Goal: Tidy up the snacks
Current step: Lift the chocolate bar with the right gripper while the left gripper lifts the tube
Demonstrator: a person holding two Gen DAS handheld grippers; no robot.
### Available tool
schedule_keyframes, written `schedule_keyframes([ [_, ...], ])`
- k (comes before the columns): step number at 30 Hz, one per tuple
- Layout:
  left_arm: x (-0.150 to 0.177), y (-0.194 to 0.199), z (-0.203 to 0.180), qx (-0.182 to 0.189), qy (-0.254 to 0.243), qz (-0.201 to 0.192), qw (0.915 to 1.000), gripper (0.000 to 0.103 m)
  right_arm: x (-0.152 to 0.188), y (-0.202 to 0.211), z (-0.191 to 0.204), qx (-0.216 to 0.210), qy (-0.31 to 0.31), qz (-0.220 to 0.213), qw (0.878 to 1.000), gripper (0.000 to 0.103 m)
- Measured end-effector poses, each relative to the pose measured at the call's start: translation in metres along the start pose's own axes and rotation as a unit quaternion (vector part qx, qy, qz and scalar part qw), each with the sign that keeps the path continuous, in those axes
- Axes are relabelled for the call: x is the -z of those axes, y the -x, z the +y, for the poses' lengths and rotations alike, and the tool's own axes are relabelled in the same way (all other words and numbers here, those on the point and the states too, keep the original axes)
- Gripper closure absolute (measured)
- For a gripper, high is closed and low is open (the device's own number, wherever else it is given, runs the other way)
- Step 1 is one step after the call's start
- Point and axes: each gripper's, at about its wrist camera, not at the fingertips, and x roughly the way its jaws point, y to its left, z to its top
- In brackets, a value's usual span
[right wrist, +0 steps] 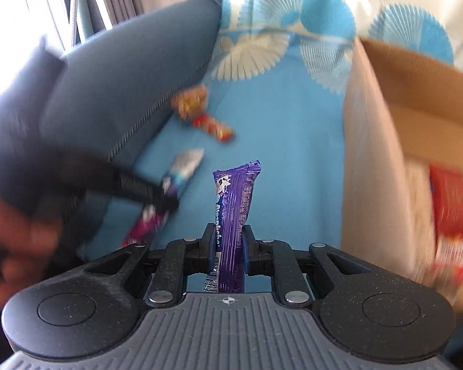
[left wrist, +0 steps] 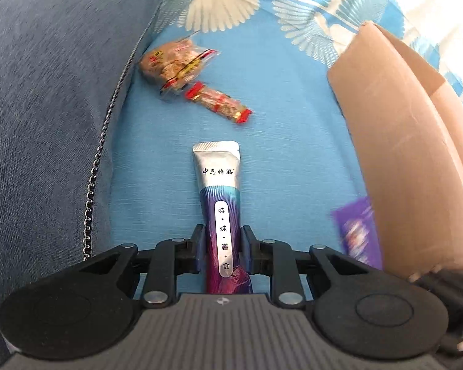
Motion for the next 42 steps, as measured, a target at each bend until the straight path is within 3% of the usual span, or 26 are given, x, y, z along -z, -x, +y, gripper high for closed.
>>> schedule_keyframes([
  [9, 0.000, 0.001, -0.014, 0.001, -0.025, 0.032, 0.9992, 0.076, 0.017, -0.020, 0.001, 0.017, 0.005, 0.033, 0.999, 0.083],
  [14, -0.001, -0.008, -0.021, -0.009, -0.035, 0.067, 0.9971, 0.075, 0.014, -0.026, 0.004, 0.016, 0.010, 0.028, 0.999, 0.080],
  [19, -0.001, -0.014, -0.029, -0.021, -0.061, 0.076, 0.9950, 0.069, 0.018, -0.025, 0.001, 0.015, 0.009, 0.027, 0.999, 0.080],
  [28, 0.000, -0.015, -0.045, -0.045, -0.102, 0.071, 0.9912, 0.071, 0.019, -0.022, 0.002, 0.021, 0.021, 0.023, 0.999, 0.080],
  [36, 0.001, -0.006, -0.049, -0.036, -0.103, 0.054, 0.9925, 0.080, 0.017, -0.014, 0.001, 0.021, 0.017, 0.010, 1.000, 0.085],
  [42, 0.004, 0.006, -0.050, -0.021, -0.099, 0.023, 0.9946, 0.080, 0.015, 0.000, 0.003, 0.018, 0.022, -0.009, 1.000, 0.085],
])
